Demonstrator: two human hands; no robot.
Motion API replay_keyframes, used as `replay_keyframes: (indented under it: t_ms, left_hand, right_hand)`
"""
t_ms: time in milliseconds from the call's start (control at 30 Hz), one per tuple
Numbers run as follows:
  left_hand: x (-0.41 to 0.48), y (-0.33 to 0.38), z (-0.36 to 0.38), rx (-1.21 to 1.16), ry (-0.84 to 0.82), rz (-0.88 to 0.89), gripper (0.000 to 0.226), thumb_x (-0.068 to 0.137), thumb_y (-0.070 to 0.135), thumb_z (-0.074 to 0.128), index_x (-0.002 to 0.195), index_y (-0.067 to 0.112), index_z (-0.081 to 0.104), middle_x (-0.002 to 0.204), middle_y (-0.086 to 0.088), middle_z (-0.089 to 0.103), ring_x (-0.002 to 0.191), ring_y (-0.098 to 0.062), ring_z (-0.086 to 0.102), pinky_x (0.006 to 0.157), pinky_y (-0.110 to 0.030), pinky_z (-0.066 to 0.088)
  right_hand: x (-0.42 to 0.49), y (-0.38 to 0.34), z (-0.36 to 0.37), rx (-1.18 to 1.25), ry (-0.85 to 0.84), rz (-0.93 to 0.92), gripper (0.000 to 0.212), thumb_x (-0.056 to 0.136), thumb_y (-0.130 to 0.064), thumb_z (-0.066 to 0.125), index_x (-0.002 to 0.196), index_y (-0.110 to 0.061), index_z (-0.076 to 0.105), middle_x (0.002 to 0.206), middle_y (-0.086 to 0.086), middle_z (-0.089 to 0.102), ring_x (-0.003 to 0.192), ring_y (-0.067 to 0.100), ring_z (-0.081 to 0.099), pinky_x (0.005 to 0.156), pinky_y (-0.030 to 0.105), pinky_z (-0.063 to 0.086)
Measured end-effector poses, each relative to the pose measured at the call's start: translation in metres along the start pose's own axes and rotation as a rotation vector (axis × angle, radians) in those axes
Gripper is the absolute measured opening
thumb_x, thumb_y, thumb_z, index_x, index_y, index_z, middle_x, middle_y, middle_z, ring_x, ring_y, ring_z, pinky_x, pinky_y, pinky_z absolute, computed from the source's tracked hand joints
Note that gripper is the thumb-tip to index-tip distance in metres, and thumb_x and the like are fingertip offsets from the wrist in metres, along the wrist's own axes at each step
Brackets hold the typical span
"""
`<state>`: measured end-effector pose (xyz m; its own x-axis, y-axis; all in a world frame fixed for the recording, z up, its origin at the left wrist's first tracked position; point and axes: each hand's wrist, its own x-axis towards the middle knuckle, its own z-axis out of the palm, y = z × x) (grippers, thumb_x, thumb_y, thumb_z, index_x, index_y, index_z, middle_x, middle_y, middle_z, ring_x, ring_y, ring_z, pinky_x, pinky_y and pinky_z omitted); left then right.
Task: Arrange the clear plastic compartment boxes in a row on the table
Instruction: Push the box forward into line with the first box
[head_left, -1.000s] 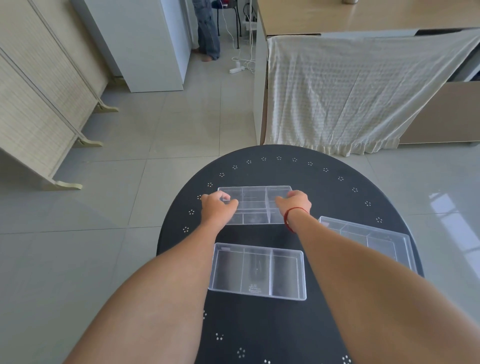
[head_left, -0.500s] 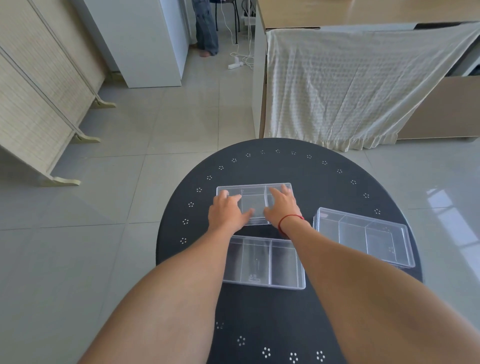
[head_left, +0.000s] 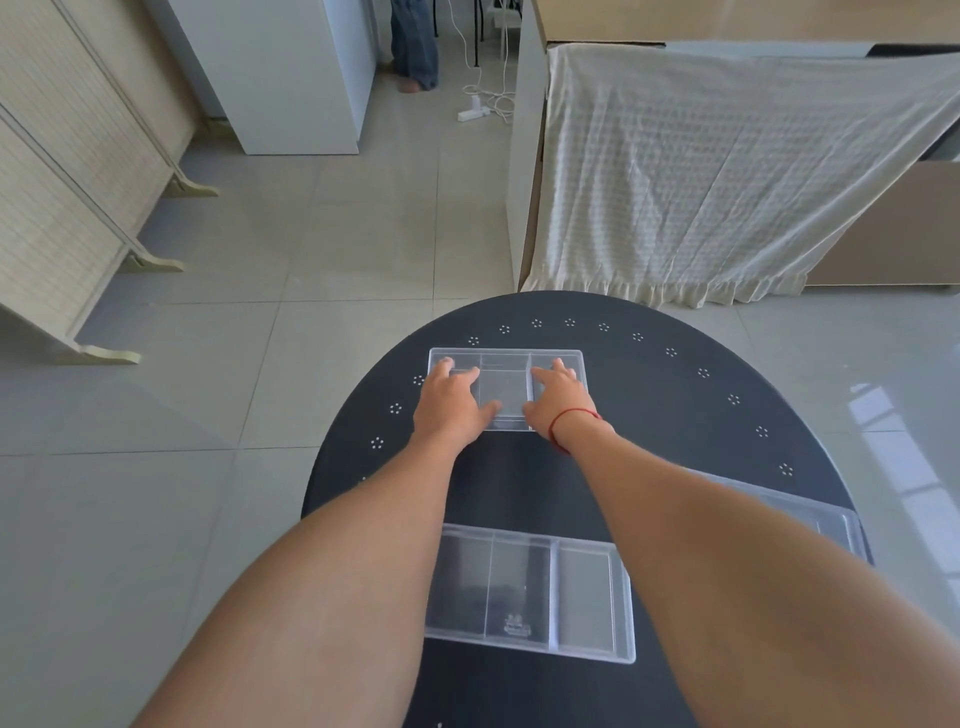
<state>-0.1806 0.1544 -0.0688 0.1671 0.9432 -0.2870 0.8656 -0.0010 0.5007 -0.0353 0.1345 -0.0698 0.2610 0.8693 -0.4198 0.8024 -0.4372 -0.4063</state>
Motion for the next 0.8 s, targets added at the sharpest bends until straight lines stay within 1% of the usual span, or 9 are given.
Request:
replay_keyframes:
  t_ms: [100,233,433,533,667,800]
  left_hand:
    - [0.023,0.002,-0.003,-0.014,0.005,0.002,0.066,0.090,0.040,0.064,0.148,0.019,0.041,0.161,-0.004,0.019,0.148,-0.023,0.019,0.114,-0.044,0.033]
    - [0.050,0.007,-0.007,-0.013,-0.014,0.003,0.066,0.090,0.040,0.064,0.148,0.020,0.040,0.162,-0.003,0.017,0.148,-0.025,0.021,0.113,-0.045,0.034]
    - [0.077,0.013,-0.007,0.036,-0.005,0.046,0.071,0.089,0.050,0.060,0.149,0.020,0.038,0.162,-0.004,0.014,0.147,-0.028,0.019,0.113,-0.044,0.032]
    - [0.087,0.018,-0.007,0.053,-0.008,0.048,0.072,0.089,0.050,0.060,0.150,0.021,0.036,0.163,-0.005,0.013,0.148,-0.029,0.017,0.112,-0.044,0.033]
    - [0.096,0.023,-0.007,0.065,-0.012,0.047,0.072,0.090,0.050,0.060,0.151,0.021,0.035,0.163,-0.005,0.012,0.148,-0.030,0.016,0.111,-0.044,0.035]
    - [0.101,0.021,-0.003,0.048,0.014,0.044,0.072,0.089,0.051,0.060,0.151,0.021,0.036,0.163,-0.005,0.012,0.150,-0.029,0.011,0.112,-0.046,0.034]
  right_hand:
    - [0.019,-0.008,-0.008,0.018,0.003,0.006,0.060,0.090,-0.010,0.053,0.148,-0.021,0.038,0.164,0.005,0.011,0.146,0.027,0.027,0.105,0.039,0.041]
    - [0.042,-0.012,-0.017,0.050,0.011,0.021,0.064,0.091,-0.011,0.053,0.150,-0.024,0.034,0.164,0.002,0.010,0.148,0.026,0.025,0.106,0.041,0.041]
    - [0.069,-0.013,-0.027,0.068,0.019,0.025,0.065,0.092,-0.013,0.052,0.152,-0.025,0.030,0.165,0.000,0.007,0.152,0.023,0.012,0.113,0.043,0.034]
    - [0.080,-0.012,-0.029,0.069,0.015,0.022,0.065,0.093,-0.013,0.051,0.152,-0.024,0.029,0.165,0.000,0.006,0.153,0.023,0.007,0.114,0.044,0.031]
    - [0.090,-0.012,-0.033,0.087,0.013,0.029,0.066,0.093,-0.012,0.051,0.153,-0.026,0.029,0.165,0.000,0.006,0.152,0.024,0.010,0.114,0.044,0.032]
    - [0.094,-0.012,-0.035,0.109,0.020,0.014,0.065,0.091,-0.010,0.051,0.151,-0.025,0.031,0.165,0.000,0.007,0.152,0.024,0.013,0.112,0.043,0.034]
